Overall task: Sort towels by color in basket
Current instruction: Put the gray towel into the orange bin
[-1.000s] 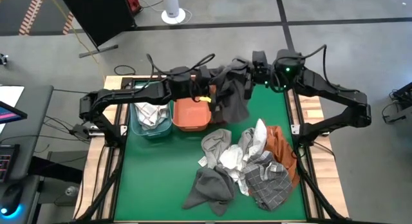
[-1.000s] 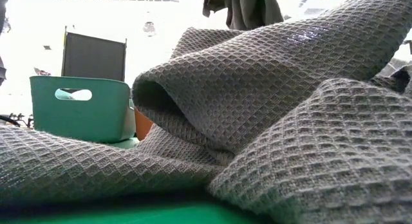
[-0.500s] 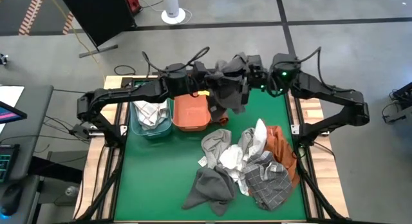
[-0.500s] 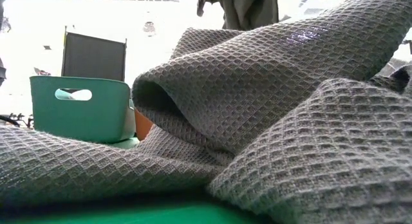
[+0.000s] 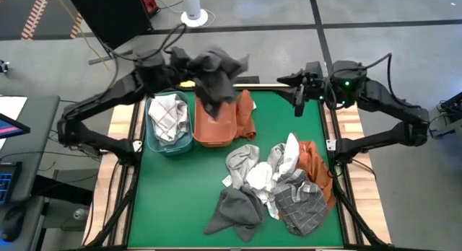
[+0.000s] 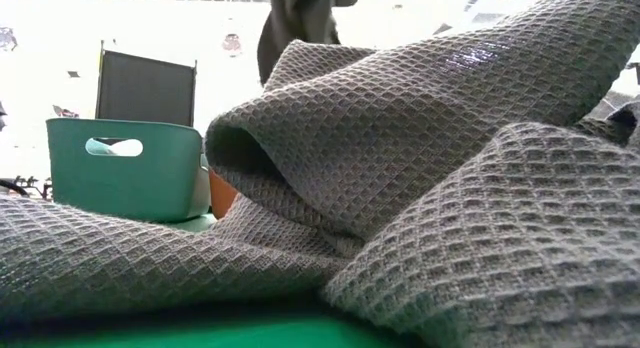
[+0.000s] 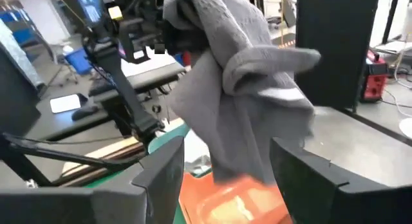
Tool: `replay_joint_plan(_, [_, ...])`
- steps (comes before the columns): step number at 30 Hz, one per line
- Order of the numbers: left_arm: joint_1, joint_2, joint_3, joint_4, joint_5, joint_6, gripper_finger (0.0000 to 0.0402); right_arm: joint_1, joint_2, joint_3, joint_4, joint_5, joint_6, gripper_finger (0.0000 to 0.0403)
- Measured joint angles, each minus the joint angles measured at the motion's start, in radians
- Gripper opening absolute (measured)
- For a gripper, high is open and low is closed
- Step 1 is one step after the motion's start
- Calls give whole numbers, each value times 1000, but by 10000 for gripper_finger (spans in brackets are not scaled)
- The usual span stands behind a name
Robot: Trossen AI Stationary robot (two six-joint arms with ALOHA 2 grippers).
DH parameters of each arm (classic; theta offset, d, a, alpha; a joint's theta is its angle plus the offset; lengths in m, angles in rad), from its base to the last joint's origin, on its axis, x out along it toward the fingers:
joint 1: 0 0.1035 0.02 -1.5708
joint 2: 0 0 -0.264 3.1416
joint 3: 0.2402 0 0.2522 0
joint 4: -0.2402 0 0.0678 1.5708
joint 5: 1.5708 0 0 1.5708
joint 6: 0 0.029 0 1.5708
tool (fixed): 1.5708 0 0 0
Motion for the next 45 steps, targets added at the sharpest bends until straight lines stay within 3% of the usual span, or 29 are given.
replay_joint_plan(6, [11,3,-15,-56,1,-30,13,0,27,-1,-4,1,-4,254])
replay_joint_plan(15, [-35,37,-192,207,-19,-105,12,-22,49,-2,-77,15,33,253])
replay_joint_plan(18, [-51,31,-252,208,-40,-128,12,-23,28,-2,-92,26,34,253])
replay_joint_plan(22, [-69,23,-300,144,-23,-195,12,-25,6,-2,-123,30,39,253])
replay_joint_plan(25, [-70,11,-301,8,30,-228,12,-26,5,-2,-139,32,43,253])
replay_joint_plan(34, [-25,22,-303,-333,-50,-397,12,-26,45,-2,-138,33,27,253])
replay_joint_plan(40, [-10,99,-301,-293,-58,-450,12,-22,77,-2,-123,33,25,253])
replay_joint_plan(45, [1,232,-301,-203,22,-439,12,-9,85,-2,-124,32,22,253])
